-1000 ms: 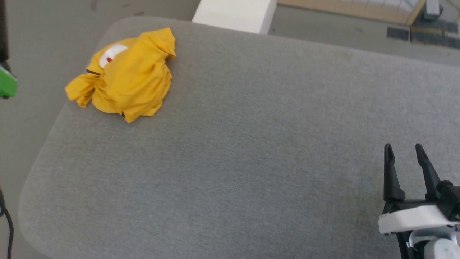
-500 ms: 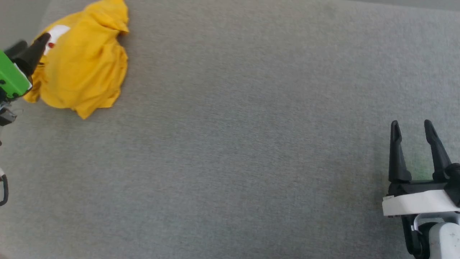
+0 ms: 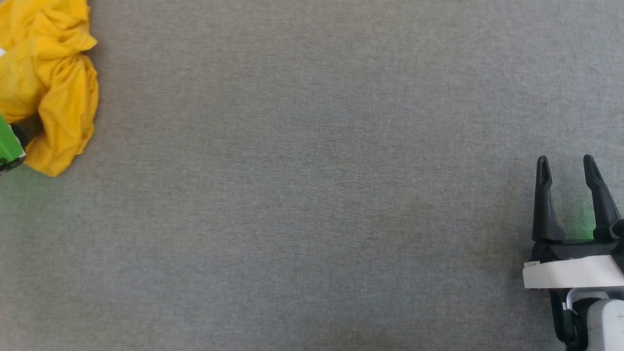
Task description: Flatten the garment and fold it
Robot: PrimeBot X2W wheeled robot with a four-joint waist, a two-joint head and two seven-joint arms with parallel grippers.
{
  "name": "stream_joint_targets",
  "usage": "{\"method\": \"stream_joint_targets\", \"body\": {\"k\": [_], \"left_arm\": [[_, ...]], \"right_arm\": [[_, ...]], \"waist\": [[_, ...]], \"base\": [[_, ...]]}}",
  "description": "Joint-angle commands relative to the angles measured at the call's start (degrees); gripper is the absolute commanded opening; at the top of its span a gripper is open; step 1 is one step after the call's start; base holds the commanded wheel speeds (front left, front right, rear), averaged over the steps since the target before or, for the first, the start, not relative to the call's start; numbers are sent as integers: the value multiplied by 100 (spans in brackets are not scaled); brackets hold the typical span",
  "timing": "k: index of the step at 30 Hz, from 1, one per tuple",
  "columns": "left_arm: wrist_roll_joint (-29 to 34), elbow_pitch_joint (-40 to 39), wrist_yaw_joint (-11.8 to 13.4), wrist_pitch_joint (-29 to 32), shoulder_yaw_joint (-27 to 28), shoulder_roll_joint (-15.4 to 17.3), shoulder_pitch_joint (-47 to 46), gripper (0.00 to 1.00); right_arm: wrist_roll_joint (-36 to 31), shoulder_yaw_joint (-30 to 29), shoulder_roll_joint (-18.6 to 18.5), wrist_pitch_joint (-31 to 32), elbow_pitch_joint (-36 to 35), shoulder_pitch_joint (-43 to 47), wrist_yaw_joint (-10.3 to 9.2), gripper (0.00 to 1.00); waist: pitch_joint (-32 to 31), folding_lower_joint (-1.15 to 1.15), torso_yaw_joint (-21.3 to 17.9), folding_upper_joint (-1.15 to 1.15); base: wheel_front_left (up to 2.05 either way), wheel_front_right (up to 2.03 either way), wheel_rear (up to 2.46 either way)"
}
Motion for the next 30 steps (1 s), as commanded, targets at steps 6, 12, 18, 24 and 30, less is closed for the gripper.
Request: {"method": "stream_joint_targets", "body": {"k": [6, 12, 18, 24, 30], "left_arm": [[46, 67, -14, -155, -296, 41, -98, 0], [-167, 58, -14, -489, -464, 161, -16, 0], [-460, -129, -14, -813, -531, 264, -71, 0], [-781, -694, -14, -1039, -670, 491, -106, 0], [-851, -1326, -14, -1308, -871, 807, -180, 0]], "right_arm": [[37, 12, 1, -34, -70, -117, -10, 100], [44, 9, 1, -34, -80, -138, -10, 100], [103, -42, 1, -34, -20, -92, -10, 100], [254, -16, 1, -34, 100, -75, -10, 100], [415, -20, 1, -34, 254, -2, -10, 100]], "waist": [[157, -1, -183, 0], [73, -1, -254, 0], [-194, -1, -243, 0], [-598, -1, -188, 0], [-1092, -1, -163, 0]], "base": [[0, 0, 0], [0, 0, 0], [0, 0, 0], [0, 0, 0], [0, 0, 0]]}}
